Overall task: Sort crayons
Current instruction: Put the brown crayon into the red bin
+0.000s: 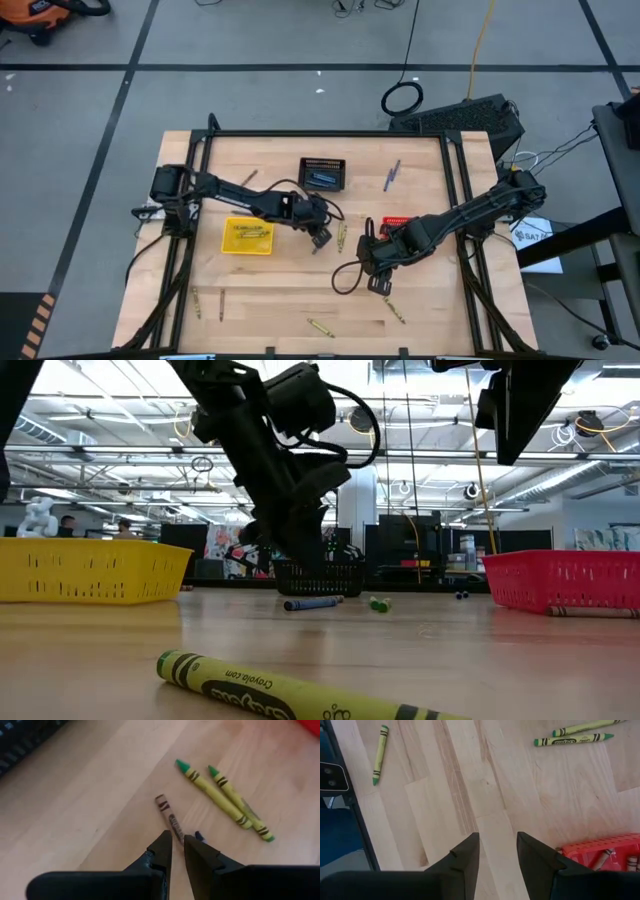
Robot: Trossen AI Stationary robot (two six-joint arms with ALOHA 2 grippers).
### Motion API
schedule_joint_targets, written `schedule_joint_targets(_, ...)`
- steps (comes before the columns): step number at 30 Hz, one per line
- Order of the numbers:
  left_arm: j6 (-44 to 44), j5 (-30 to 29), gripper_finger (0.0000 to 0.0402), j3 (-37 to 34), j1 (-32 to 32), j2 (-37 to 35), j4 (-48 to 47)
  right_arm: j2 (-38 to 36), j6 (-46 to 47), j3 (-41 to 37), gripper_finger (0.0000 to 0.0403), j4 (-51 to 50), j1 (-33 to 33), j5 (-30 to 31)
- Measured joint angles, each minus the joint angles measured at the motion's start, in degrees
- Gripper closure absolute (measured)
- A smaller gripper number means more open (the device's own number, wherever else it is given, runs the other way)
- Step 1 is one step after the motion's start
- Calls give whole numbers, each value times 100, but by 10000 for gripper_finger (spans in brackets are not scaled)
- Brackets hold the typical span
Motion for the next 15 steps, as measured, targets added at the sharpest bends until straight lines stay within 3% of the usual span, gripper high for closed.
schedule_joint_targets(15, 410, 177, 346, 0, -22, 108, 454, 0, -1, 0, 284, -2, 0, 13)
